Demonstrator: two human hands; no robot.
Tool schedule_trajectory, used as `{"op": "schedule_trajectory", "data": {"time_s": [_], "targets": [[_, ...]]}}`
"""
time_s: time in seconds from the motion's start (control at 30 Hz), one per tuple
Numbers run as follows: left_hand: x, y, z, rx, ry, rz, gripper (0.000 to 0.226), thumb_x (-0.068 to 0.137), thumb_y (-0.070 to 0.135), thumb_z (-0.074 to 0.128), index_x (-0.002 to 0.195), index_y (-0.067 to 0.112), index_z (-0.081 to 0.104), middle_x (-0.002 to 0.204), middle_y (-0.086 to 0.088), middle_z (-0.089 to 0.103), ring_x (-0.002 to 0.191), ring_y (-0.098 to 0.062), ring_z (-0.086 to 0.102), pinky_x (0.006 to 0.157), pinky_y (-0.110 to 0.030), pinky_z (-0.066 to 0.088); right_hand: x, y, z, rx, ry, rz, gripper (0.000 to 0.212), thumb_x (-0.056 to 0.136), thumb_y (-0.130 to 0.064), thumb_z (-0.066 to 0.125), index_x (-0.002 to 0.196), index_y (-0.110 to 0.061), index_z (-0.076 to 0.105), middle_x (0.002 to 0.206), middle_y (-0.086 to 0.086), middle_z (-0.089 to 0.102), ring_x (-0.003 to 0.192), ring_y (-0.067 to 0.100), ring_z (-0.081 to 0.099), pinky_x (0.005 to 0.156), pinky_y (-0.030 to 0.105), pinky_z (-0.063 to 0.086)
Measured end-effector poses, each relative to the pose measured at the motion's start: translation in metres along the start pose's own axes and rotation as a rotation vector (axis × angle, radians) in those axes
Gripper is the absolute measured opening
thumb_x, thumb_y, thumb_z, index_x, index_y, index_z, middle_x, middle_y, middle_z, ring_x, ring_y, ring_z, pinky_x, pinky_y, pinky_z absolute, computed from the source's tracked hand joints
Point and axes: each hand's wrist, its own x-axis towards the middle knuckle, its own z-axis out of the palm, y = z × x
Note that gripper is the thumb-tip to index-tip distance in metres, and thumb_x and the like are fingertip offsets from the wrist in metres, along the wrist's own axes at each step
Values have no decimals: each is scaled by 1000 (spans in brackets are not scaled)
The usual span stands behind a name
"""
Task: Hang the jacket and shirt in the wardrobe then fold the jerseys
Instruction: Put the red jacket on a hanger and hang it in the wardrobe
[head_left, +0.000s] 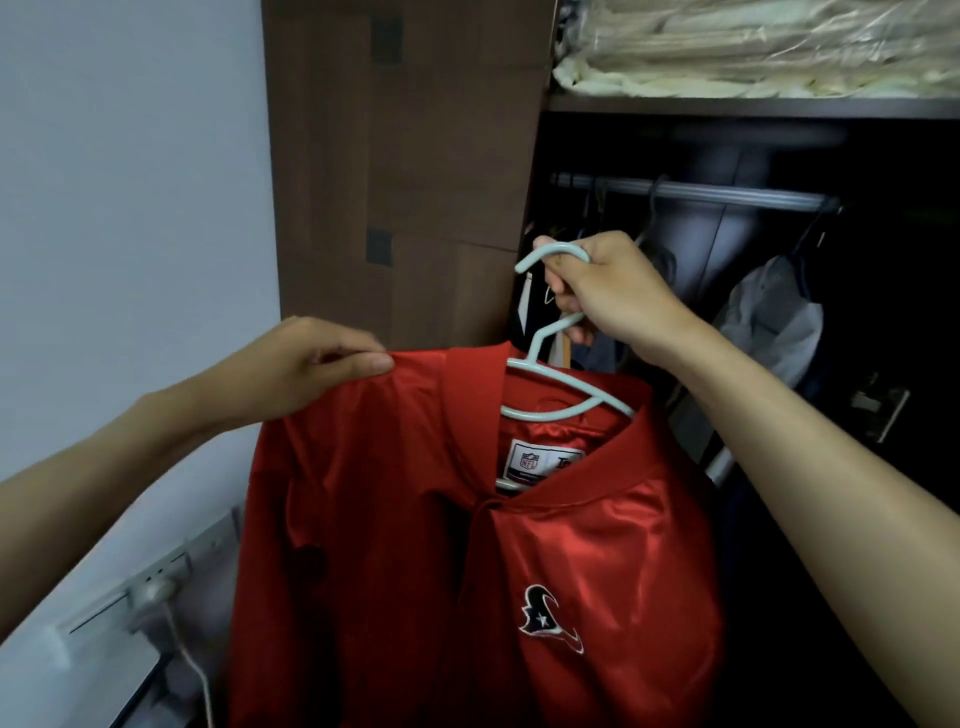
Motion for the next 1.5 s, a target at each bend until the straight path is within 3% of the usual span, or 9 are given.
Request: {"op": "schedule_trajectory", "data": {"time_s": [0.17, 0.3, 0.47, 0.63, 0.87, 1.03, 1.17, 1.3, 1.5], "targets": [[1, -9, 8, -36, 41, -43, 41, 99, 52, 53, 74, 21, 63, 65, 9, 58, 63, 1, 52, 64, -18, 40, -4, 11, -6, 2, -14, 18, 51, 107, -38, 48, 61, -16, 48, 44, -5, 39, 36, 18, 41, 41, 28, 37], [-2, -13, 5, -48, 83, -104, 54, 85, 67, 48, 88, 21, 75, 83, 9, 74, 78, -4, 68, 74, -17, 48, -9, 20, -19, 26, 49, 60, 51, 108, -35, 47, 61, -16, 47, 45, -4, 36, 38, 16, 35, 40, 27, 35], [34, 35, 22, -62, -135, -62, 58, 83, 69, 61, 134, 42, 60, 120, 29, 67, 109, 10, 62, 94, -13, 49, -6, 14, -5, -24, -11, 26, 51, 107, -37, 46, 60, -18, 47, 40, -10, 36, 34, 17, 39, 39, 28, 36], [40, 41, 33, -74, -111, 43, 30, 100, 43, 51, 81, 27, 68, 77, 10, 70, 75, -4, 66, 70, -16, 46, -8, 24, -28, -28, 5, 53, 48, 107, -36, 46, 63, -17, 48, 45, -5, 38, 36, 20, 44, 39, 26, 38], [35, 42, 29, -113, 51, 67, 36, 99, 27, 57, 74, 51, 67, 73, 28, 67, 74, 16, 60, 70, -3, 40, -19, 30, -40, -29, 32, 81, 48, 108, -34, 44, 64, -15, 47, 44, -5, 40, 32, 16, 42, 35, 20, 32], [48, 56, 18, -49, 406, 53, 30, 102, 32, 52, 82, 16, 66, 73, 3, 65, 69, 6, 54, 68, -12, 39, -16, 28, -41, -66, -1, 82, 43, 109, -24, 41, 67, -14, 46, 46, -4, 39, 32, 14, 42, 35, 20, 31], [48, 60, 13, -18, 175, 59, 20, 99, 38, 52, 87, 37, 69, 90, 27, 72, 88, 13, 64, 77, -3, 42, -16, 27, -46, 26, 17, 90, 45, 109, -33, 42, 68, -15, 45, 47, -2, 37, 33, 16, 41, 36, 20, 33], [45, 58, 24, -75, -68, 5, 24, 94, 43, 59, 91, 26, 76, 89, 9, 76, 86, -3, 71, 80, -22, 52, -17, 28, -36, 40, 11, 94, 48, 108, -39, 44, 66, -15, 46, 48, 0, 37, 35, 23, 46, 36, 21, 37], [41, 50, 52, 33, -150, -27, 39, 88, 66, 56, 93, 31, 70, 85, 15, 72, 81, 0, 68, 74, -23, 52, -18, 17, -22, 7, -54, 80, 48, 107, -39, 46, 65, -15, 50, 47, -4, 39, 35, 21, 43, 35, 22, 34]]}}
